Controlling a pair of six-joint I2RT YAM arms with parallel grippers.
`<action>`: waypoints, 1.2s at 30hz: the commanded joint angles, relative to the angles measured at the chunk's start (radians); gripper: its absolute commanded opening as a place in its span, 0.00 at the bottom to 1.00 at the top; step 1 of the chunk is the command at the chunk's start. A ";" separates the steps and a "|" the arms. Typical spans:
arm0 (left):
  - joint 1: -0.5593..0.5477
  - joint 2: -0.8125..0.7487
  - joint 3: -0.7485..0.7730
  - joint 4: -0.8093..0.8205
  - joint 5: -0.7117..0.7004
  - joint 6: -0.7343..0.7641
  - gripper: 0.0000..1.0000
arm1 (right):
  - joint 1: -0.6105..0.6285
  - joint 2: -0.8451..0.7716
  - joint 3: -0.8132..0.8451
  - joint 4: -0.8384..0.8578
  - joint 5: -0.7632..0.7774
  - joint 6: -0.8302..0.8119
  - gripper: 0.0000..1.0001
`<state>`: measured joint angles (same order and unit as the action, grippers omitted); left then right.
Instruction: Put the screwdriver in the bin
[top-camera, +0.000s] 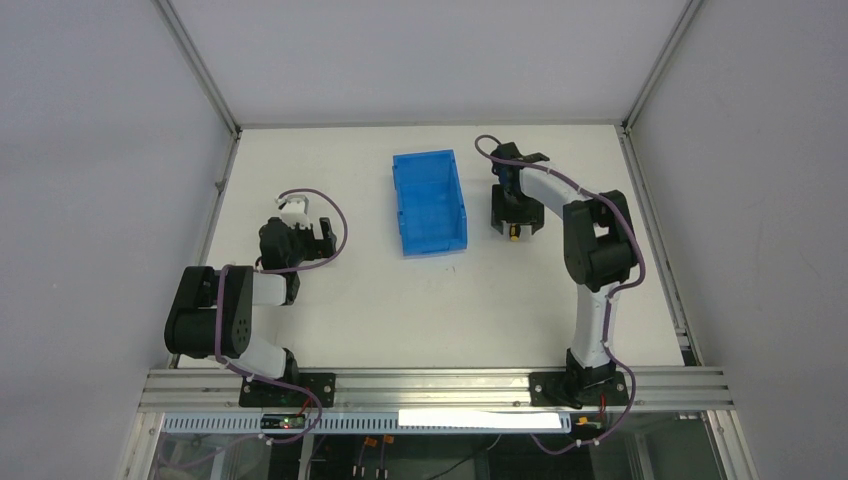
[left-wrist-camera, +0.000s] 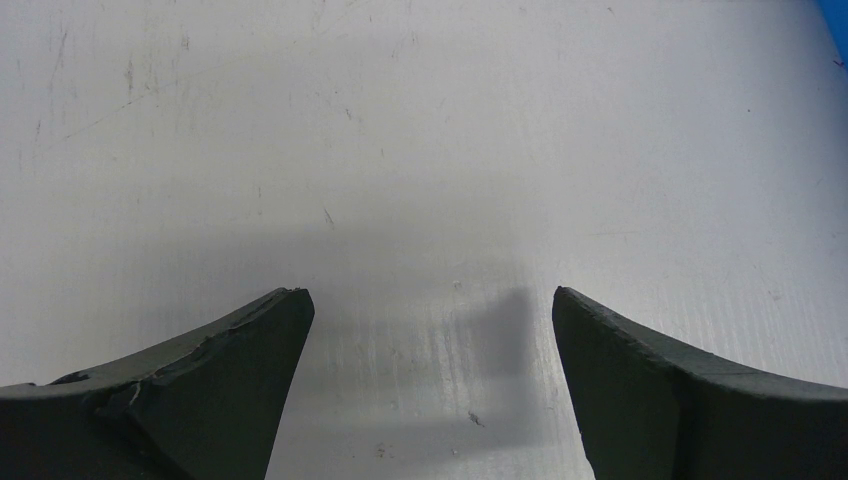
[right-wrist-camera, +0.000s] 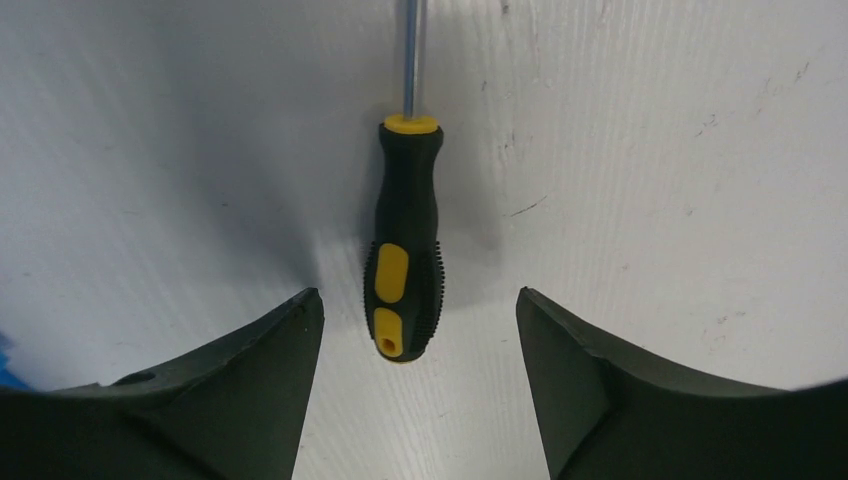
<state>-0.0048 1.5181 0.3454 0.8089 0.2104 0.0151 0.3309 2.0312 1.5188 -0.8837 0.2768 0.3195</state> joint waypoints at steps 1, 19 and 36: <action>0.006 -0.013 0.017 0.038 0.001 0.000 0.99 | -0.025 0.015 -0.011 0.063 -0.033 -0.043 0.59; 0.006 -0.012 0.017 0.038 0.001 0.000 0.99 | -0.077 -0.145 0.197 -0.270 -0.125 -0.080 0.00; 0.007 -0.013 0.017 0.037 0.001 0.000 0.99 | 0.145 -0.034 0.928 -0.775 -0.044 0.021 0.00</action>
<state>-0.0048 1.5181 0.3454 0.8085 0.2104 0.0151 0.3923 1.8980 2.2814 -1.5150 0.2050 0.2981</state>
